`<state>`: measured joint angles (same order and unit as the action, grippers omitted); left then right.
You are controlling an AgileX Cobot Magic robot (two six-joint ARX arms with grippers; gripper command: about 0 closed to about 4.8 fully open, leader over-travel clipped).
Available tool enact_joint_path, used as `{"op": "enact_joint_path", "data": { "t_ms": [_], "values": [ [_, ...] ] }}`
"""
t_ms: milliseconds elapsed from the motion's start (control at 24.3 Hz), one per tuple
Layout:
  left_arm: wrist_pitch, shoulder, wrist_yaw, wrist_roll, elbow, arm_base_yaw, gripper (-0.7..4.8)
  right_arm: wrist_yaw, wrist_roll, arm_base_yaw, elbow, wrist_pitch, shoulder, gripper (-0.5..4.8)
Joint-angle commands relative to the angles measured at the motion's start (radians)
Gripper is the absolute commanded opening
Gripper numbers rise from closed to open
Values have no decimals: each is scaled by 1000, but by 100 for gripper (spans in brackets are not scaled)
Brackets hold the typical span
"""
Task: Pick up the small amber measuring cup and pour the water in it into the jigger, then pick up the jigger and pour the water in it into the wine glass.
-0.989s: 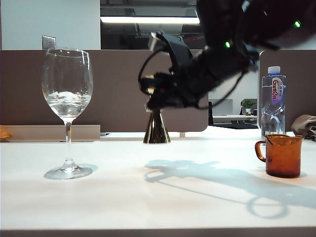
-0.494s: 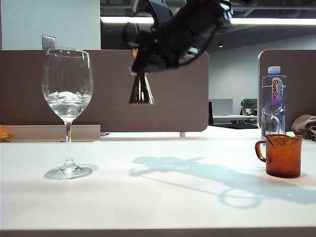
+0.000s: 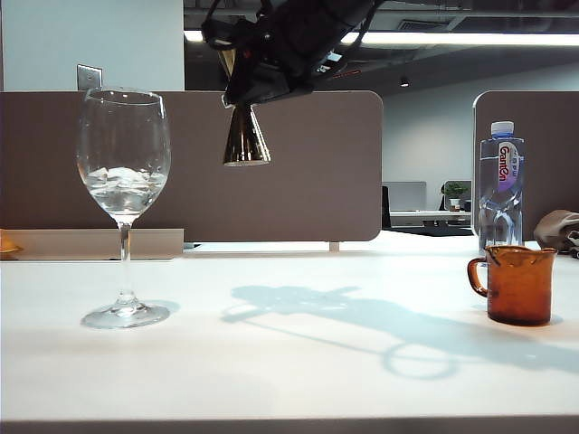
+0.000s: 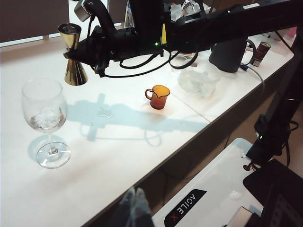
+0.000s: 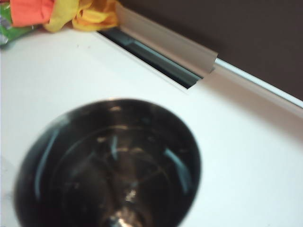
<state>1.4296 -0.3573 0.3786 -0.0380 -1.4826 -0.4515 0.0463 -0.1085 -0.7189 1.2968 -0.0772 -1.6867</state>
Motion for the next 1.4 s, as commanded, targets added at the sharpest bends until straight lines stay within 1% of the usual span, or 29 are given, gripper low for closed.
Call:
{"op": "enact_joint_path", "data": {
  "t_ms": [41, 165, 371, 577, 742, 906, 1195, 1401],
  "values": [
    [2, -1, 3, 4, -3, 0, -2, -21, -21, -15, 18, -16, 9, -5],
    [2, -1, 3, 4, -3, 0, -2, -32, -52, -27, 29, 3, 9, -5],
    [2, -1, 2, 4, -3, 0, -2, -54, -58, -47, 31, 9, 8, -5],
    [2, -1, 3, 4, -3, 0, -2, -85, -96, -66, 41, 30, -1, -5],
    [2, -1, 3, 4, -3, 0, -2, -96, -134, -87, 58, 29, -18, -5],
    [2, -1, 3, 4, -3, 0, -2, -98, -142, -102, 68, 29, -31, -5],
    [2, -1, 3, 4, -3, 0, -2, -105, -277, -128, 68, 67, -38, -5],
    [2, -1, 3, 4, -3, 0, -2, -123, -351, -140, 68, 82, -40, -5]
  ]
}}
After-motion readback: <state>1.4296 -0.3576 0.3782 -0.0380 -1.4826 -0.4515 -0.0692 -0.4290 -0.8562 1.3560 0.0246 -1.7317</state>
